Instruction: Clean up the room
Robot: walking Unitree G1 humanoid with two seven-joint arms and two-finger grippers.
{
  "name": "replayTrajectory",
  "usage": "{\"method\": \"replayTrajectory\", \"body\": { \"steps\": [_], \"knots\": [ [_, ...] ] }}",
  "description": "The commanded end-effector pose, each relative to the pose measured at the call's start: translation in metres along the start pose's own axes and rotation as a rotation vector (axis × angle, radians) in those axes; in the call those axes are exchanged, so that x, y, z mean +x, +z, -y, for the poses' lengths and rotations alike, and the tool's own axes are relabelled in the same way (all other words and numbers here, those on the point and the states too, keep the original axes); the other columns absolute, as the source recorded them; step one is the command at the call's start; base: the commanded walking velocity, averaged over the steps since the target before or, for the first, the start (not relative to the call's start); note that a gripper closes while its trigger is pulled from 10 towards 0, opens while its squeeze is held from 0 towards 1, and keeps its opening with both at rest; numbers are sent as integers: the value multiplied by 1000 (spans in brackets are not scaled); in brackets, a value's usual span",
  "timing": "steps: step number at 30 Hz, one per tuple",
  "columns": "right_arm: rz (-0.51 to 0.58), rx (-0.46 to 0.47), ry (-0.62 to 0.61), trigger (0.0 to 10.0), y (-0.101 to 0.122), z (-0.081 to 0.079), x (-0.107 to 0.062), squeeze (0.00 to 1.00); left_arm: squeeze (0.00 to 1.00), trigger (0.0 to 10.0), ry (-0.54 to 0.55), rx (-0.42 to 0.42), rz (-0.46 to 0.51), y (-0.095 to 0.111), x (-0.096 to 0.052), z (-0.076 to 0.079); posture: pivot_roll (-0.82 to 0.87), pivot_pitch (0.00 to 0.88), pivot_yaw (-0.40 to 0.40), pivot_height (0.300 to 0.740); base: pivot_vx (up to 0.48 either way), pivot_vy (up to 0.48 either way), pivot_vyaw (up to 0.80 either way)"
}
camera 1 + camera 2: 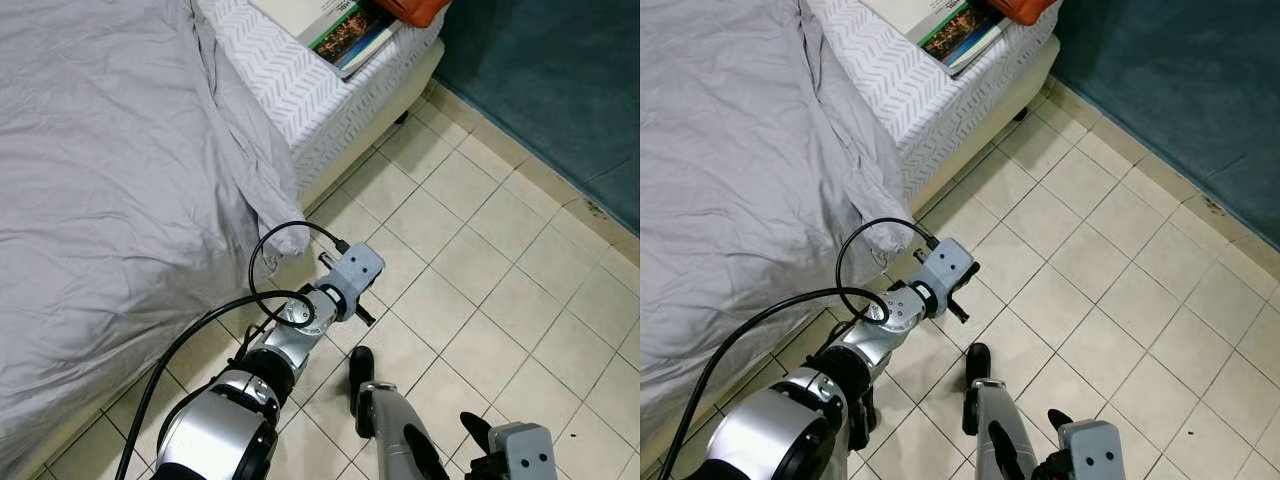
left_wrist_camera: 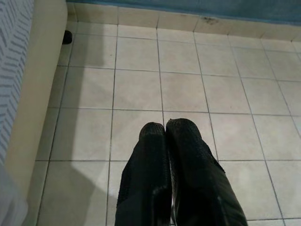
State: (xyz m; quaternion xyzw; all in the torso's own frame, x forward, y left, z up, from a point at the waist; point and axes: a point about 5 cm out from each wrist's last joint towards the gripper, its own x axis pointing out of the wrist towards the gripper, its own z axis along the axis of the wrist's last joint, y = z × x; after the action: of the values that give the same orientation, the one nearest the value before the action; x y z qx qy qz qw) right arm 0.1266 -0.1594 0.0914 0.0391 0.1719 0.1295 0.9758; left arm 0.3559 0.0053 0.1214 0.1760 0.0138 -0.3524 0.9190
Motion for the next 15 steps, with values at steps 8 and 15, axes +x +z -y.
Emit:
{"method": "replayTrajectory", "body": {
  "steps": [8, 15],
  "knots": [
    [-61, 10, -7, 10000, -12, -1, -6, 0, 0, 10000, -91, -39, 27, 12, 11, 34, -309, 608, -58, 740, 256, -402, 0],
    [-62, 10, -6, 10000, -13, -2, -6, 0, 0, 10000, -132, -42, 37, 15, 12, 40, -305, 609, -57, 740, 257, -401, 0]
  ]
}}
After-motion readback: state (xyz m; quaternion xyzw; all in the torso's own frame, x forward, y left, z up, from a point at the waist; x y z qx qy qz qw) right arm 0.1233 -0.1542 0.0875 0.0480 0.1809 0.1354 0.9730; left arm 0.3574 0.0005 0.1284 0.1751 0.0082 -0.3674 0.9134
